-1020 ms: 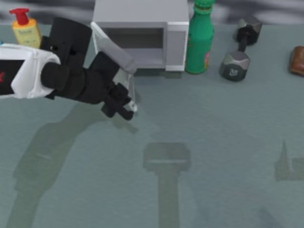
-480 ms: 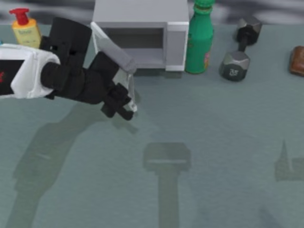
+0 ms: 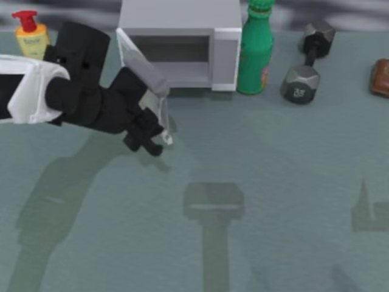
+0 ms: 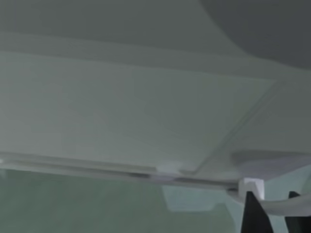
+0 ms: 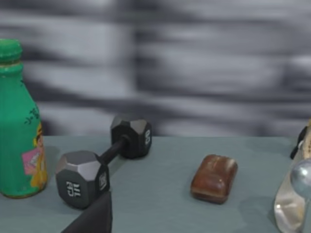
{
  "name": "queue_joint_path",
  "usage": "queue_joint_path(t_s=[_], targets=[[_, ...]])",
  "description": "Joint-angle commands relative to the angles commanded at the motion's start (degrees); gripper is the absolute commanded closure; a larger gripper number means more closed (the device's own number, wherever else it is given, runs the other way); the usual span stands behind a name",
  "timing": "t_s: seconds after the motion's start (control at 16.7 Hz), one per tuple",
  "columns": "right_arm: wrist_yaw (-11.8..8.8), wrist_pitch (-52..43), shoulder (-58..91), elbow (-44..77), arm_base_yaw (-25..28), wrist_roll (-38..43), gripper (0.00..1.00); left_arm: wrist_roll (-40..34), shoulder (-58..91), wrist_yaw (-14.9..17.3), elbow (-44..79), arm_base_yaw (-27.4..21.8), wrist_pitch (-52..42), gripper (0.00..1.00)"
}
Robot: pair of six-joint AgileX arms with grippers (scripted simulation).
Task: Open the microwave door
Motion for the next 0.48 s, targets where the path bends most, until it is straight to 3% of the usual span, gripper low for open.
queue_joint_path(t_s=[0.48], targets=[[0.0,0.0,0.0,0.0,0.0,0.0,0.0,1.58,0.0,0.91,-0.1,0.8,-0.78,1.0]])
